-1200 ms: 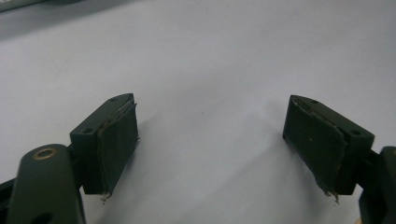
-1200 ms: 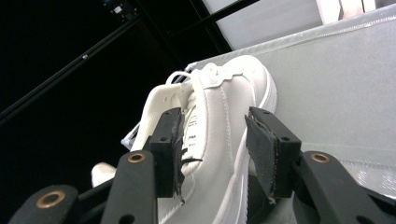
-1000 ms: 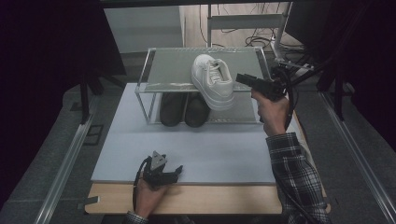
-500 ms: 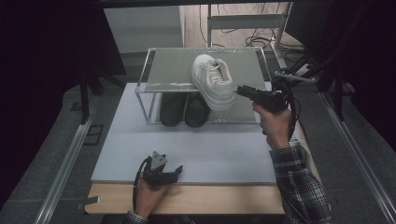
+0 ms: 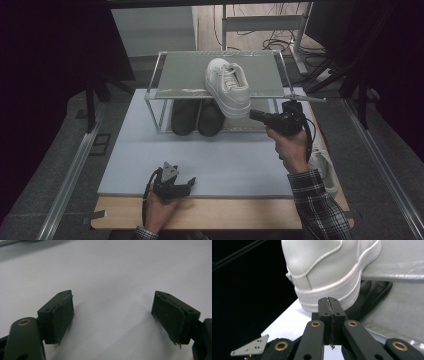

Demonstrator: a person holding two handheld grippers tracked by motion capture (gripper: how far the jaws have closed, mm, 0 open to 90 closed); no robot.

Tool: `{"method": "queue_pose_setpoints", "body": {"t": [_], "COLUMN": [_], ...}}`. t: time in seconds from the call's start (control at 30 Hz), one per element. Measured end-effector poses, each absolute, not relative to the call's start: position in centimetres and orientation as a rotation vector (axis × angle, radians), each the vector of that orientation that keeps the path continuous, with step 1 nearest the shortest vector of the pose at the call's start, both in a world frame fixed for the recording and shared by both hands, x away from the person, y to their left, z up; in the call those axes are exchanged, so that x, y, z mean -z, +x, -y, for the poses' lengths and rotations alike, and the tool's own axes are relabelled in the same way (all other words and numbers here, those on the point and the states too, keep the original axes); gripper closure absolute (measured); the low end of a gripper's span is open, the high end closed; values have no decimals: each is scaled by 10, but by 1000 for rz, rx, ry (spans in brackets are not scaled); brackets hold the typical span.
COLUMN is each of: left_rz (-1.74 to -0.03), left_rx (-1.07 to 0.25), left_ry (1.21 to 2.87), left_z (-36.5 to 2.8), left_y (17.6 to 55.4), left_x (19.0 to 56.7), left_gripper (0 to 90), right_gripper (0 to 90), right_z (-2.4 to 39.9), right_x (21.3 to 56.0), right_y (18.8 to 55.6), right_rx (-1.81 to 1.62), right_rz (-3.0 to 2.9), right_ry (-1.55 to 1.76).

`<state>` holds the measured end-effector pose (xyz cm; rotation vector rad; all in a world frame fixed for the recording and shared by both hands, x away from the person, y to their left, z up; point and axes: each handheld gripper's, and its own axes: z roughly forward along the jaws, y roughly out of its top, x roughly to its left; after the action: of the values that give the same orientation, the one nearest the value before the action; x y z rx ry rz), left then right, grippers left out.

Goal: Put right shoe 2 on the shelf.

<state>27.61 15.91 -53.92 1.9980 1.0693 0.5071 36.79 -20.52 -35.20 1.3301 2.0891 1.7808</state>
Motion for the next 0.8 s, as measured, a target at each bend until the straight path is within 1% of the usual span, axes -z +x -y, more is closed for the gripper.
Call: {"method": "queue_pose_setpoints", "body": {"t": [0.23, 0.57, 0.8], "left_rz": [-1069, -1069, -1069], "left_rx": [-507, -508, -507], "left_ry": [1998, 1998, 1998], "left_z": [-159, -159, -159], "left_y": [276, 276, 276], "left_x": [539, 539, 539], "left_gripper": [177, 177, 177], "right_gripper": [898, 898, 897], "right_z": [204, 202, 193], "right_x": [360, 360, 365], "right_y": [370, 373, 382], "right_rx": [-1782, -1799, -1783], "right_rz": [-2105, -2091, -2078], "right_ry": [1341, 1326, 1296]}}
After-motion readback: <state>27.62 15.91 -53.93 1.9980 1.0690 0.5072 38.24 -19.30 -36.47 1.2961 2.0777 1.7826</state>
